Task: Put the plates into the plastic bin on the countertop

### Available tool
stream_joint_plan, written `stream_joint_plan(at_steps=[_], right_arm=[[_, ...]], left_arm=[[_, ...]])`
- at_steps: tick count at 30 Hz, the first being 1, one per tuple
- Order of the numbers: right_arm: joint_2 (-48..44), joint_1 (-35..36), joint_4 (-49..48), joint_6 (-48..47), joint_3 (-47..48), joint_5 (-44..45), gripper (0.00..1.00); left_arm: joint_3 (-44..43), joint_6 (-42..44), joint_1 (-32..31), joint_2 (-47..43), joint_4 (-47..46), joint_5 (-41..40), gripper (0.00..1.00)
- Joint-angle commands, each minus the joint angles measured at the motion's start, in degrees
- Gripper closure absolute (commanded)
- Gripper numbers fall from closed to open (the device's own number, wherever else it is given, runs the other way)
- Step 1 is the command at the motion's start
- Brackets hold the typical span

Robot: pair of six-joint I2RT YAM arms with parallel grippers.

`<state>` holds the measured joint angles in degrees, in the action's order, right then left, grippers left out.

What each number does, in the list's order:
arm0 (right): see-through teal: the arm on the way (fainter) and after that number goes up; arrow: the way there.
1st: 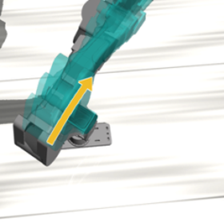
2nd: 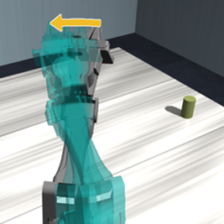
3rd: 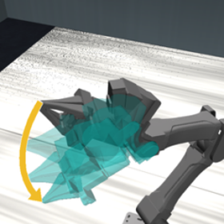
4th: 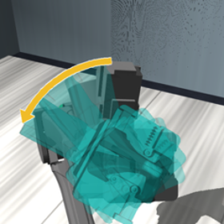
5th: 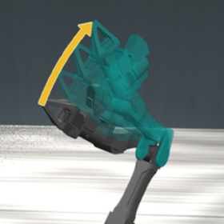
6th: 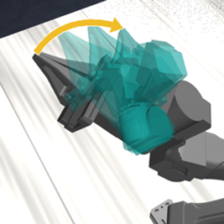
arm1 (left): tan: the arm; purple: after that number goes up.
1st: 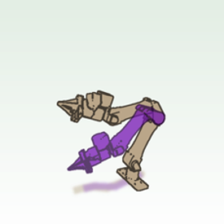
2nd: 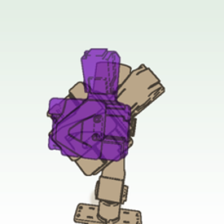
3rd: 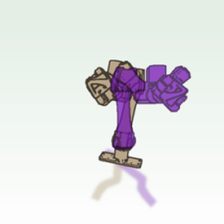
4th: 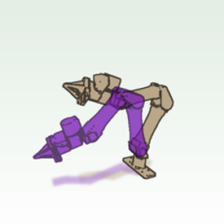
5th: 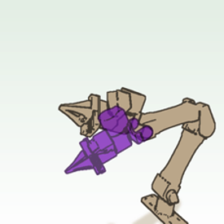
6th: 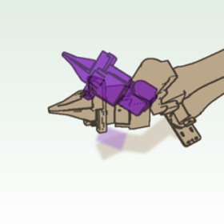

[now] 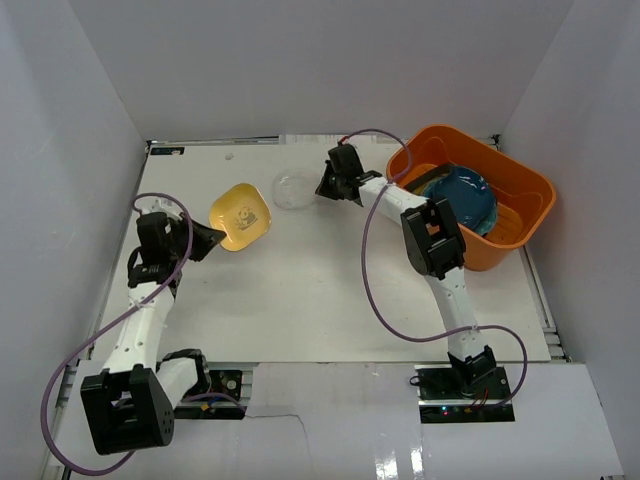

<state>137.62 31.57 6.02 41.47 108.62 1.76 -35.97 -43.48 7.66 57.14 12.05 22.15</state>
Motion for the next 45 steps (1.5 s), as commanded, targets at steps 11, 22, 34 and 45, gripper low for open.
stream_joint_plan(at_steps=[11,22,34,45], right_arm=[[-48.55,-25.57,3.38,-13.88,-26.12,4.75,0.92],[-57.29,-44.23,3.03,-13.96,-47.18,-3.69,0.92],[-67.28,-45.63,2.50,-10.11,-50.79,-9.75,0.00],[-82.77,-52.84,7.60,-5.70,-43.06,-9.23,0.08]], left_arm=[[-10.96,-2.04,-18.89,0.94,-6.60,-0.35,1.00],[-33.09,1.47,-43.42,20.27,-4.50,-15.20,1.00],[-69.21,2.62,-54.41,52.50,4.46,-27.16,1.00],[-103.24,-2.04,-56.62,78.01,12.91,-28.39,1.00]])
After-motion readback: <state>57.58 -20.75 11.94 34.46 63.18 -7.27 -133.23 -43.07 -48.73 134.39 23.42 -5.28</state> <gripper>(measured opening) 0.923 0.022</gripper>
